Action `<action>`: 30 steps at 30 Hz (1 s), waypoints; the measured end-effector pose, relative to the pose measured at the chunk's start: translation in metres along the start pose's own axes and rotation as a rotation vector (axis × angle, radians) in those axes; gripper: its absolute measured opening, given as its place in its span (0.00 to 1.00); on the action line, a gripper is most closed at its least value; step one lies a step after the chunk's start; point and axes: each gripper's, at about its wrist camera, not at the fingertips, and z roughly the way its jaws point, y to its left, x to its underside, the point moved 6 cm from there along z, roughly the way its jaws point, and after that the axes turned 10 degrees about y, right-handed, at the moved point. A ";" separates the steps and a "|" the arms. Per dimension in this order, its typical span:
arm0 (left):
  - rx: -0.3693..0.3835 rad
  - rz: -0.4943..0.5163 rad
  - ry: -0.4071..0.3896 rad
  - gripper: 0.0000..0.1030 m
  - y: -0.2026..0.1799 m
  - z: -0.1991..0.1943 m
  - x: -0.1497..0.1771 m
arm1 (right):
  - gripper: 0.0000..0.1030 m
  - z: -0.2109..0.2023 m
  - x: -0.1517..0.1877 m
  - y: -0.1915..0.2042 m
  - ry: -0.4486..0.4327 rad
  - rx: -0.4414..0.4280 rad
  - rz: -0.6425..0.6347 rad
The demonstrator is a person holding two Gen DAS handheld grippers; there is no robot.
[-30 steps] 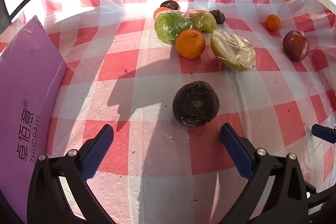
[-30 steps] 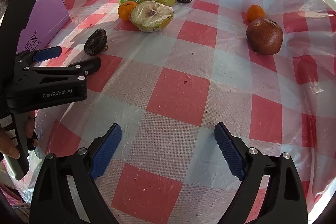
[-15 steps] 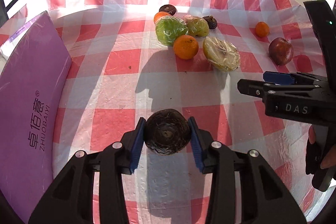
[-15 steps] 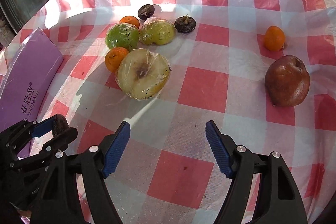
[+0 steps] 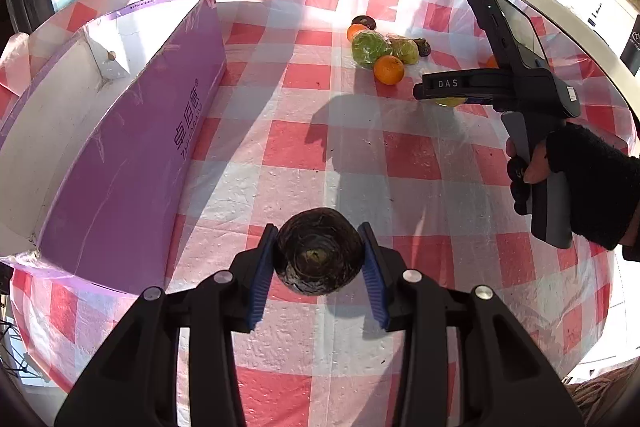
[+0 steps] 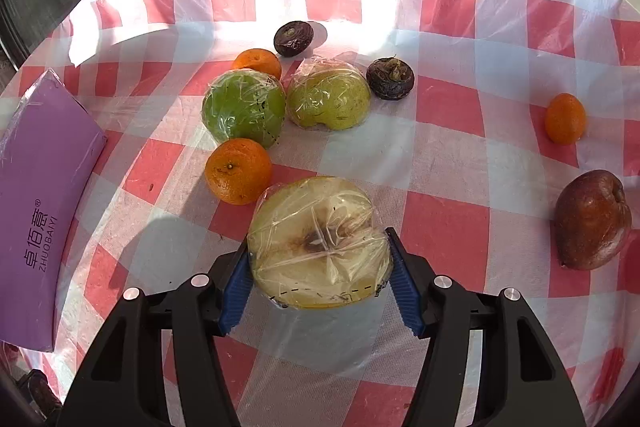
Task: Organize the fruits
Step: 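Carry the passion fruit and apple half toward the white box with both tools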
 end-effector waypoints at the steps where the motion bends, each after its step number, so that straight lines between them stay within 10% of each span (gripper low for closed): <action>1: 0.010 0.011 0.001 0.40 -0.002 0.001 -0.001 | 0.58 -0.006 0.008 -0.004 -0.004 -0.017 0.020; 14: 0.183 0.268 -0.046 0.40 -0.041 -0.006 -0.028 | 0.58 -0.058 0.120 -0.014 0.037 0.009 0.114; 30: 0.280 0.319 -0.234 0.40 0.034 -0.090 -0.070 | 0.58 -0.111 0.122 0.094 -0.074 0.017 0.105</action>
